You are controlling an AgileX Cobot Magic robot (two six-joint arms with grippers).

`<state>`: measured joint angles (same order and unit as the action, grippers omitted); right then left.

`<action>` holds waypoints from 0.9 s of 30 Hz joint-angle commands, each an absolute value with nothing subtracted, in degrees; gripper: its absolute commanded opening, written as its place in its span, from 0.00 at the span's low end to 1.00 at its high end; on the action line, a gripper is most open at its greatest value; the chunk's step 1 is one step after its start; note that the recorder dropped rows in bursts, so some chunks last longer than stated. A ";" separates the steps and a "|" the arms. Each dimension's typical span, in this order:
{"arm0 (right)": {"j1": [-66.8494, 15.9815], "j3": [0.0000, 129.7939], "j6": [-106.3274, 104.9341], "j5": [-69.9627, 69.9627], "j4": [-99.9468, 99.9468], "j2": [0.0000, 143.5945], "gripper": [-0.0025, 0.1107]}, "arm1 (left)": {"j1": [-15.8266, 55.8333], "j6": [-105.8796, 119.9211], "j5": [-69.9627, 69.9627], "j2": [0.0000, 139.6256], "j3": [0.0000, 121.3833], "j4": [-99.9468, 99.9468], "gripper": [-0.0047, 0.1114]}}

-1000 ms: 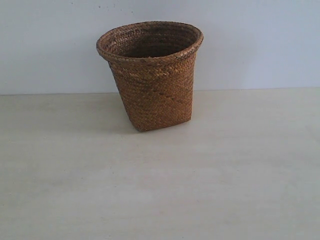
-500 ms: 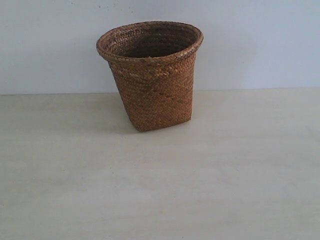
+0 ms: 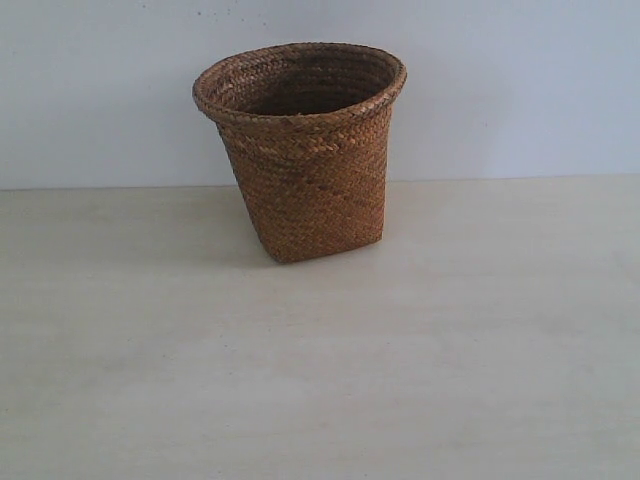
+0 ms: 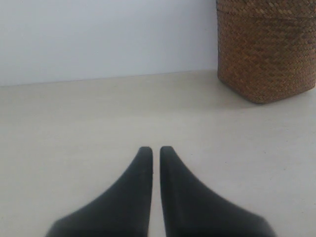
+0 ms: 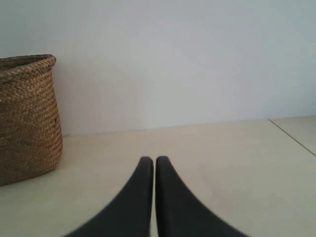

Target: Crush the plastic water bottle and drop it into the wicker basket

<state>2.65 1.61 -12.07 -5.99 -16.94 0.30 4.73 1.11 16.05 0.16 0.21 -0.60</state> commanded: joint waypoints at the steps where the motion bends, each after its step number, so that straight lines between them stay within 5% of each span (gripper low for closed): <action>1: 2.85 1.28 -1.34 -8.83 -7.16 0.00 0.02 | 4.60 0.47 15.92 0.00 0.00 -0.72 0.08; 27: 2.85 0.00 -0.74 -18.91 -3.51 0.00 0.02 | 4.60 0.47 15.92 0.00 0.00 -0.72 0.08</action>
<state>2.65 -0.03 -0.32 -18.38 -3.98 0.30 4.73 1.11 16.05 0.16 0.21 -0.60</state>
